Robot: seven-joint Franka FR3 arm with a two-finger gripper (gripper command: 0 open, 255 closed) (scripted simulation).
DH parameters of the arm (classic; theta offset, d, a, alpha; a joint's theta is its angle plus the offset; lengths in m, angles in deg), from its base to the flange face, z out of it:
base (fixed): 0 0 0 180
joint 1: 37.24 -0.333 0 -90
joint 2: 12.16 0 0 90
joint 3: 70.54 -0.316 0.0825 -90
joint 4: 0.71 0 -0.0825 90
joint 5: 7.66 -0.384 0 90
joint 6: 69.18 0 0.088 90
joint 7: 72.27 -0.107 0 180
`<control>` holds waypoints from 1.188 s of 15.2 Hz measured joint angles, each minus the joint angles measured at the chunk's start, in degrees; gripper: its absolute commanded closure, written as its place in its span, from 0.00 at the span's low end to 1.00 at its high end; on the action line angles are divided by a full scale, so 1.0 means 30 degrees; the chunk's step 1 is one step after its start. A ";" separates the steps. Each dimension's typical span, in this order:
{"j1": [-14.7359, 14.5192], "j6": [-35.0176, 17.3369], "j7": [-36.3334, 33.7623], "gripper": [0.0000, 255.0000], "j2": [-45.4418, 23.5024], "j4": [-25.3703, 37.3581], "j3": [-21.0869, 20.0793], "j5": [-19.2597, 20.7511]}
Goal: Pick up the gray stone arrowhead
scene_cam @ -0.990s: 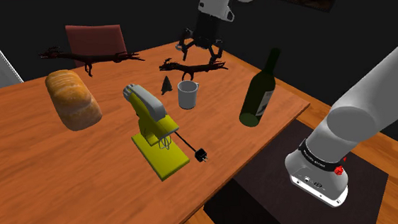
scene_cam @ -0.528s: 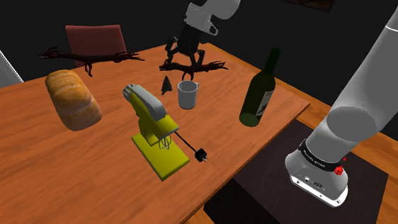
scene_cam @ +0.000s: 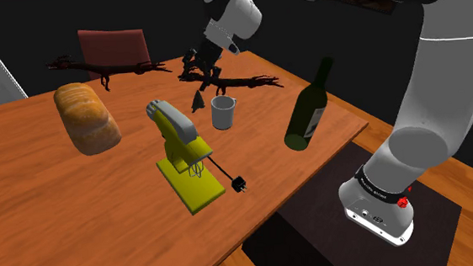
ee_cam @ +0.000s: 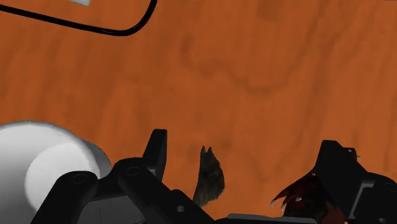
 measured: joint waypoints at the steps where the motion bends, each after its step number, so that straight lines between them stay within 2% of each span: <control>1: -0.0133 -0.0192 -0.0305 0.00 -0.0663 0.0623 0.0025 -0.0365; 4: -0.0315 -0.0710 0.0016 0.00 -0.0811 0.0471 0.0171 -0.1885; 6: -0.0764 -0.0903 0.0102 0.00 -0.1149 0.0654 0.0491 -0.2497; 8: -0.0966 -0.1122 0.0684 0.00 -0.1441 0.0639 0.0912 -0.2571; 9: -0.1071 -0.1228 0.0792 0.00 -0.1775 0.0408 0.1184 -0.1940; 10: -0.1091 -0.1227 0.0860 1.00 -0.1899 0.0214 0.1351 -0.1589; 18: -0.1015 -0.1075 0.0972 1.00 -0.1959 0.0061 0.1575 -0.1186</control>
